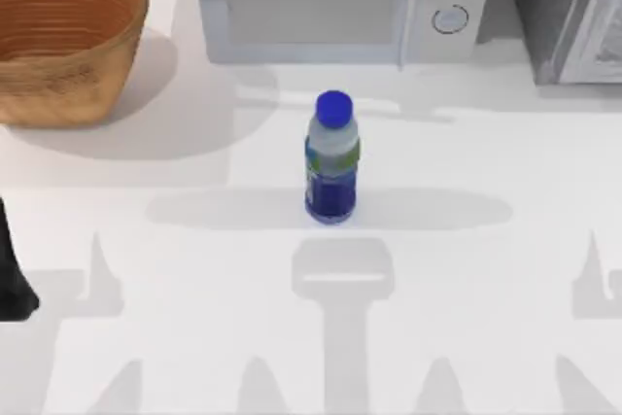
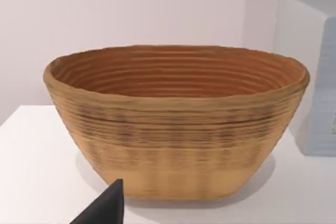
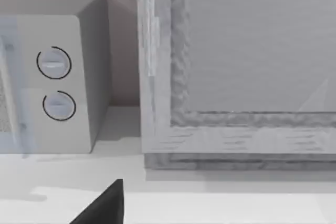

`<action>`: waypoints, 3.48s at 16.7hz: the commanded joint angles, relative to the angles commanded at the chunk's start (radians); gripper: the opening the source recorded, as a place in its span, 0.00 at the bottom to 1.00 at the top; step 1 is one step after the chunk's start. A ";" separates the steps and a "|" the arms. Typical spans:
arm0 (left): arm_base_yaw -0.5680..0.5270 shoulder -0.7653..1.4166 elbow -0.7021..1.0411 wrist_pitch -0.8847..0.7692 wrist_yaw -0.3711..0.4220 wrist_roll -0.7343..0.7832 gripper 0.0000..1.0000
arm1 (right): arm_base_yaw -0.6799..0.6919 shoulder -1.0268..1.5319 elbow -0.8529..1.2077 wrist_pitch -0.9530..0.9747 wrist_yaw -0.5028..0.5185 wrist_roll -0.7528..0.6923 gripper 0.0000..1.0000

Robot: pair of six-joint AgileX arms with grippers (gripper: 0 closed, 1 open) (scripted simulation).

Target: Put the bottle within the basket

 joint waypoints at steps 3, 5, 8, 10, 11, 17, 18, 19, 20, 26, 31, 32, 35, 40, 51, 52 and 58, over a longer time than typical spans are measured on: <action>-0.001 0.009 -0.001 0.003 0.000 0.001 1.00 | 0.000 0.000 0.000 0.000 0.000 0.000 1.00; -0.008 0.056 0.000 0.026 0.002 0.005 1.00 | 0.000 0.000 0.000 0.000 0.000 0.000 1.00; -0.036 0.195 0.023 0.115 0.017 0.012 1.00 | 0.000 0.000 0.000 0.000 0.000 0.000 1.00; -0.065 0.317 0.052 0.205 0.034 0.015 1.00 | 0.000 0.000 0.000 0.000 0.000 0.000 1.00; -0.083 0.387 0.070 0.258 0.045 0.015 1.00 | 0.000 0.000 0.000 0.000 0.000 0.000 1.00; -0.207 0.862 0.192 0.623 0.120 0.013 1.00 | 0.000 0.000 0.000 0.000 0.000 0.000 1.00; -0.229 0.947 0.212 0.687 0.134 0.014 1.00 | 0.000 0.000 0.000 0.000 0.000 0.000 1.00; -0.251 1.034 0.232 0.751 0.147 0.015 1.00 | 0.000 0.000 0.000 0.000 0.000 0.000 1.00; -0.273 1.120 0.252 0.814 0.160 0.016 1.00 | 0.000 0.000 0.000 0.000 0.000 0.000 1.00; -0.393 1.609 0.359 1.166 0.231 0.027 1.00 | 0.000 0.000 0.000 0.000 0.000 0.000 1.00; -0.470 1.930 0.428 1.394 0.275 0.036 1.00 | 0.000 0.000 0.000 0.000 0.000 0.000 1.00; -0.482 1.981 0.439 1.431 0.282 0.037 1.00 | 0.000 0.000 0.000 0.000 0.000 0.000 1.00; -0.509 2.096 0.465 1.515 0.297 0.039 1.00 | 0.000 0.000 0.000 0.000 0.000 0.000 1.00; -0.523 2.156 0.480 1.560 0.306 0.040 1.00 | 0.000 0.000 0.000 0.000 0.000 0.000 1.00; -0.560 2.224 0.657 1.454 0.271 0.035 1.00 | 0.000 0.000 0.000 0.000 0.000 0.000 1.00; -0.567 2.238 0.695 1.432 0.263 0.034 1.00 | 0.000 0.000 0.000 0.000 0.000 0.000 1.00; -0.584 2.267 0.769 1.386 0.247 0.032 1.00 | 0.000 0.000 0.000 0.000 0.000 0.000 1.00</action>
